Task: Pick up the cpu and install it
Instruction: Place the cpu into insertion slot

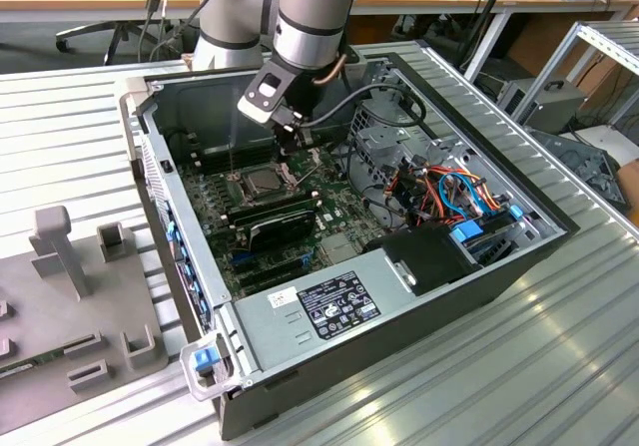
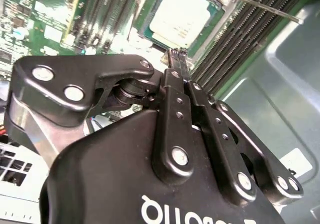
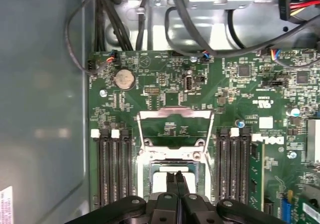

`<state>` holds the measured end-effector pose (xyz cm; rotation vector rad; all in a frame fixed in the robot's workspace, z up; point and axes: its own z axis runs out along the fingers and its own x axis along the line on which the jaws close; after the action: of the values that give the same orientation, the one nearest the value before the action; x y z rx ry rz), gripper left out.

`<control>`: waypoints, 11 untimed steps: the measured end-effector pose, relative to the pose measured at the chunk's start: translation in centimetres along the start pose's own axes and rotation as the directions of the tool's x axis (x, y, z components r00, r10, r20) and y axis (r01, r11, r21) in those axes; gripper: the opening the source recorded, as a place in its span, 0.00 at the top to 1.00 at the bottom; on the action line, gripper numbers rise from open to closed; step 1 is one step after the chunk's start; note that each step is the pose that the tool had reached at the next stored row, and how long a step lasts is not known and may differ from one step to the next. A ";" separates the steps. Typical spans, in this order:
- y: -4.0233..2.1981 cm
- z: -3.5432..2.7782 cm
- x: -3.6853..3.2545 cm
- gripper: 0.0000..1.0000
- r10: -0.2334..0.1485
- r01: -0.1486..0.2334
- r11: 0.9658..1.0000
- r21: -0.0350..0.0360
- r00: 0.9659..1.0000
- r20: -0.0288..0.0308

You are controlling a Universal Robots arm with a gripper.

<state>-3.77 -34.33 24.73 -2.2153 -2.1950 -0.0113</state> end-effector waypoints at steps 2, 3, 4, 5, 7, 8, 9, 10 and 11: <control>0.07 -0.02 -0.28 0.89 0.000 0.000 1.000 0.000 1.000 0.000; 0.15 -0.06 -0.33 0.89 0.000 0.000 1.000 0.001 1.000 -0.001; 0.17 -0.08 -0.35 0.89 0.000 0.000 1.000 0.001 1.000 -0.002; 0.18 -0.10 -0.38 0.89 0.000 0.000 1.000 0.001 1.000 -0.005; 0.19 -0.10 -0.38 0.89 0.000 0.000 1.000 0.001 1.000 -0.007; 0.19 -0.10 -0.38 0.89 0.000 0.000 1.000 0.001 1.000 -0.007; 0.19 -0.10 -0.38 0.89 0.000 0.000 1.000 0.001 1.000 -0.007; 0.19 -0.10 -0.38 0.89 0.000 0.000 1.000 0.001 1.000 -0.007; 0.19 -0.10 -0.38 0.89 0.000 0.000 1.000 0.001 1.000 -0.007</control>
<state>-3.59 -34.71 24.83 -2.2111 -2.1908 -0.0182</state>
